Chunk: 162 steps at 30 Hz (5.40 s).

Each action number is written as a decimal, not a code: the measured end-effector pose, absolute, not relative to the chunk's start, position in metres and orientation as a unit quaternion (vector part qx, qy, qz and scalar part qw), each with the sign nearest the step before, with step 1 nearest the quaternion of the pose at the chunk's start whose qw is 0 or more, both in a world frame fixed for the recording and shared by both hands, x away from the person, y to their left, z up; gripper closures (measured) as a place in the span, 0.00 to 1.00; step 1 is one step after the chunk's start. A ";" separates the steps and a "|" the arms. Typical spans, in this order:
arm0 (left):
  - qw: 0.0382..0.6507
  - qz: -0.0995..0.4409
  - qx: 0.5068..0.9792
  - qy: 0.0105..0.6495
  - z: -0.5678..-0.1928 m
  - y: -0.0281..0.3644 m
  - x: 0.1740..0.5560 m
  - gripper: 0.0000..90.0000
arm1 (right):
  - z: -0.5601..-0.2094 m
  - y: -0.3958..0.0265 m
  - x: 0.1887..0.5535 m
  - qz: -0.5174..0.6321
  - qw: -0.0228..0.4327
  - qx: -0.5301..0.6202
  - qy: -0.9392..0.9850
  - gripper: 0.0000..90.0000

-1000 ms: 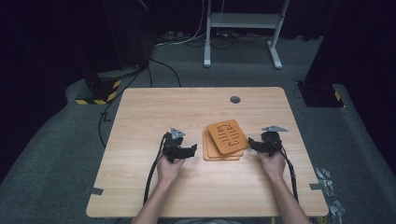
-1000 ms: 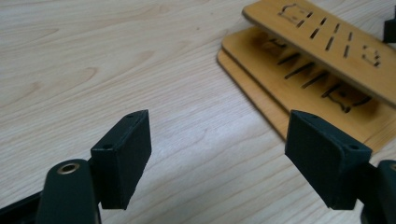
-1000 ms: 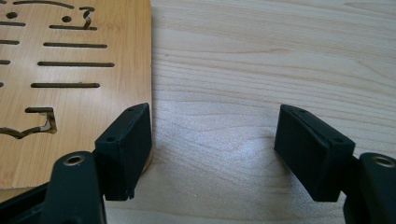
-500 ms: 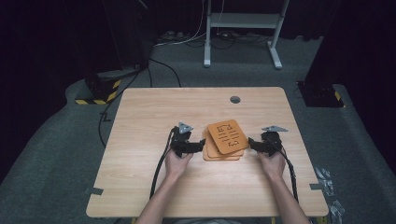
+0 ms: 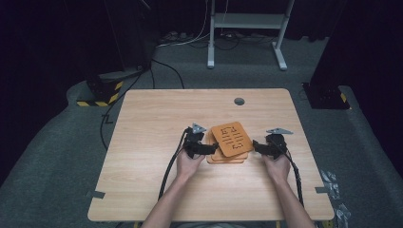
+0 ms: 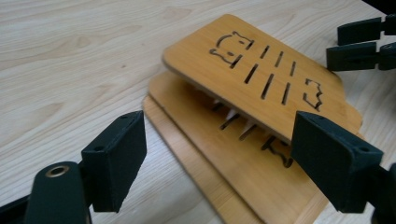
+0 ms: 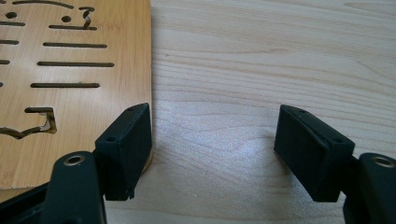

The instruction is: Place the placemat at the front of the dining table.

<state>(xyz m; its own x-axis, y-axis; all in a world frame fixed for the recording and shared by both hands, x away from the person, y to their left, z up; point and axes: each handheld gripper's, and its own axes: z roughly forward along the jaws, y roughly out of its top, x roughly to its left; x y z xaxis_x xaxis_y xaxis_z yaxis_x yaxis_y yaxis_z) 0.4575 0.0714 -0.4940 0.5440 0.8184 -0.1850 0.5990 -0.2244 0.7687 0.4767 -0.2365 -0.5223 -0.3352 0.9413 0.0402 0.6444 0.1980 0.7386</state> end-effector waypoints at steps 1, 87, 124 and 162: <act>0.420 0.129 0.772 0.460 -0.495 0.069 0.459 0.21 | -0.522 -0.237 0.477 0.341 0.218 0.534 0.743 0.31; 0.418 0.102 0.792 0.434 -0.479 -0.001 0.487 0.28 | -0.522 -0.228 0.473 0.323 0.228 0.526 0.753 0.39; 0.416 0.096 0.803 0.416 -0.474 -0.028 0.487 0.67 | -0.523 -0.225 0.470 0.318 0.251 0.508 0.760 0.39; 0.459 0.062 0.776 0.429 -0.462 -0.033 0.484 0.96 | -0.521 -0.224 0.467 0.313 0.250 0.503 0.766 0.38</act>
<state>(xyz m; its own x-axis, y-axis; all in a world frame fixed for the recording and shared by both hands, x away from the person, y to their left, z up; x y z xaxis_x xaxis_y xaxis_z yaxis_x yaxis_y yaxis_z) 0.4842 -0.0328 -0.4620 0.6248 0.7218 -0.2978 0.6083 -0.2109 0.7652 0.4669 -0.2240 -0.5215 -0.3686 0.9271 -0.0682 0.6141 0.2979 0.7309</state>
